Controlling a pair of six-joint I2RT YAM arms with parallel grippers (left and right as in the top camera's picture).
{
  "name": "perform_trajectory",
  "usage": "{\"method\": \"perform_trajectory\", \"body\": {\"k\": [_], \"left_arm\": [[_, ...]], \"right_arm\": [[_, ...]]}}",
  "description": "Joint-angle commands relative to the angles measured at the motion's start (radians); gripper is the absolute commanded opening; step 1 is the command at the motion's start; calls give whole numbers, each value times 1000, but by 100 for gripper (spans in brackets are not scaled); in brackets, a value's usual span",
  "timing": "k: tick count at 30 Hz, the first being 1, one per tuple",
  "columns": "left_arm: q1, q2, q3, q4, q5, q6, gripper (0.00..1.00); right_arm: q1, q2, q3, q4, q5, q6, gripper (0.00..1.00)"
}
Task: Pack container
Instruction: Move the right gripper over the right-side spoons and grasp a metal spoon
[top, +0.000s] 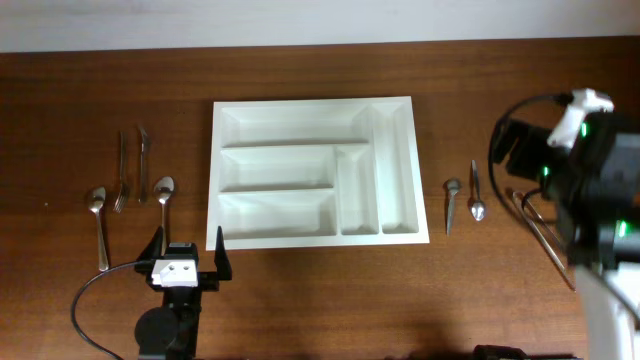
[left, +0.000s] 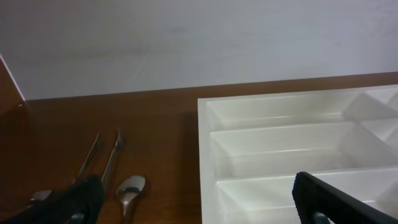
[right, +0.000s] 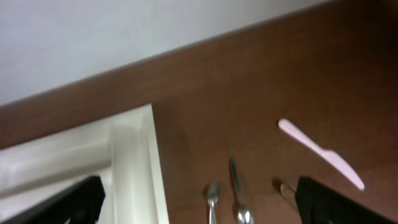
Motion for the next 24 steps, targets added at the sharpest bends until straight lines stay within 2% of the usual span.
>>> {"method": "perform_trajectory", "body": {"k": [1, 8, 10, 12, 14, 24], "left_arm": [[4, -7, -3, 2, -11, 15, 99], [4, -7, -3, 2, -11, 15, 99], [4, -7, -3, 2, -11, 15, 99], [4, -7, -3, 2, -11, 15, 99], [4, -7, -3, 2, -11, 15, 99], [4, -7, -3, 2, -11, 15, 99]], "right_arm": [[5, 152, 171, -130, 13, -53, 99], [5, 313, 200, -215, 37, -243, 97], [5, 358, 200, -237, 37, -303, 84], [5, 400, 200, -245, 37, -321, 59], [5, 448, 200, -253, 35, -330, 46], [4, 701, 200, -257, 35, -334, 41]]}}
